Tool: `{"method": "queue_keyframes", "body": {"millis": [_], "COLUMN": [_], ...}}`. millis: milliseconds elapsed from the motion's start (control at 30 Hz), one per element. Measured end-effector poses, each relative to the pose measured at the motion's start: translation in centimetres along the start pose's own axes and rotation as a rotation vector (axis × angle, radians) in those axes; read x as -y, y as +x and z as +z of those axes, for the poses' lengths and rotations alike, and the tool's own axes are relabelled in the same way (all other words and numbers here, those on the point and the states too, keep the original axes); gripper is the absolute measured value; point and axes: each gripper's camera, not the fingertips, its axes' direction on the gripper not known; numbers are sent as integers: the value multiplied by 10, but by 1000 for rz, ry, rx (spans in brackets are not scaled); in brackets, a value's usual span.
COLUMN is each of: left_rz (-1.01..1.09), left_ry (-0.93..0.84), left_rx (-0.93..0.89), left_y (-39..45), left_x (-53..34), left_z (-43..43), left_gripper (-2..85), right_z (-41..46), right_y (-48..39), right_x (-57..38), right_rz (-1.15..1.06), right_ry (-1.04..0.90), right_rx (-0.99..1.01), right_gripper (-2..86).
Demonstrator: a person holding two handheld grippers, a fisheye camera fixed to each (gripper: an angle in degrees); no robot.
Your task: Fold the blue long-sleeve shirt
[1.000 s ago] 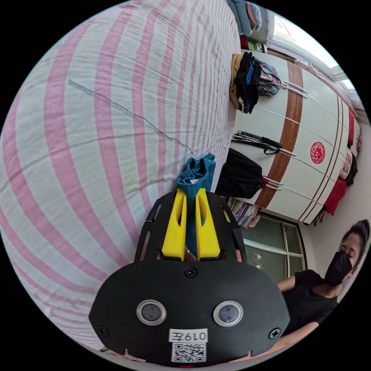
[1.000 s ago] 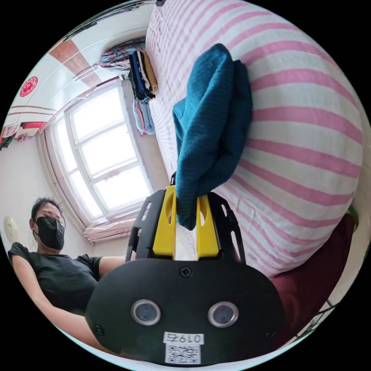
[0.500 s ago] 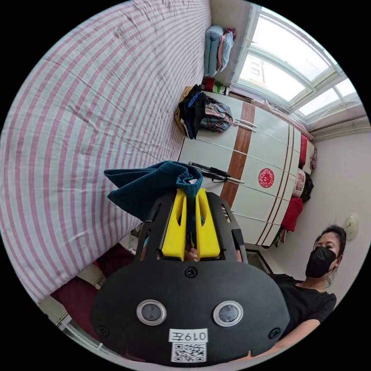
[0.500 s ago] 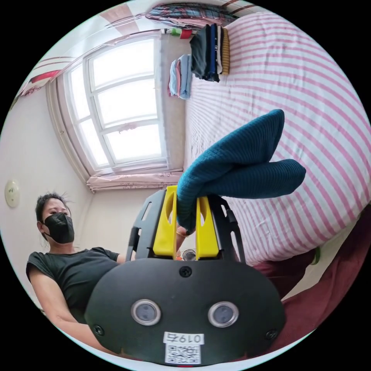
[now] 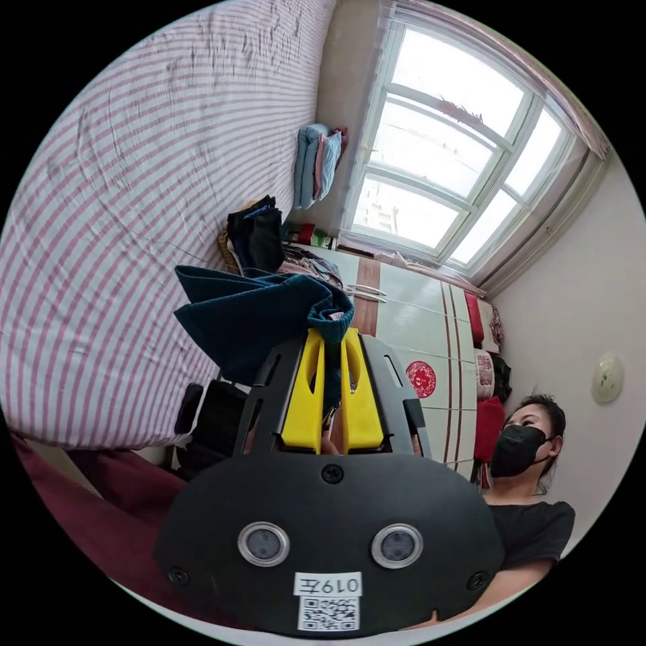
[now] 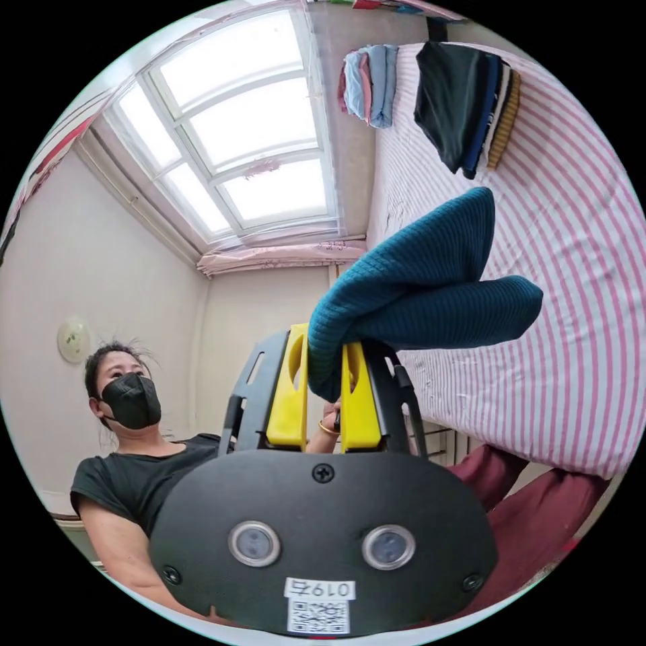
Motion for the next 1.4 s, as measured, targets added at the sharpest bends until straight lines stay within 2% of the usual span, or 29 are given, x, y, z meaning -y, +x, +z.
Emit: {"method": "queue_keyframes", "body": {"millis": [200, 433, 533, 633, 800, 867, 1000, 1233, 1400], "left_rz": [56, 305, 423, 399, 141, 62, 74, 44, 106], "left_ry": [30, 36, 63, 96, 136, 158, 148, 54, 36], "left_rx": [-57, -109, -84, -26, 218, 260, 291, 328, 405], "left_y": [28, 76, 79, 38, -79, -108, -104, -80, -52], "left_x": [18, 130, 160, 176, 176, 163, 159, 158, 147], "left_z": [115, 249, 286, 310, 330, 334, 338, 345, 331], "left_gripper": [24, 24, 23, 22, 22, 22, 21, 18, 15], "right_z": [-55, -65, -65, -75, -103, -108, -119, -117, -119], "right_y": [-72, -157, -166, -127, -8, 15, 18, -2, -11], "right_x": [146, 345, 407, 452, 489, 493, 501, 510, 514], "right_rz": [-74, -331, -377, -279, 71, 141, 189, 237, 252], "right_ry": [-100, -177, -249, -306, -345, -346, -353, -385, -385], "right_rx": [-30, -70, -101, -226, -491, -501, -472, -546, -568], "right_gripper": [76, 78, 79, 79, 80, 81, 84, 88, 90]}}
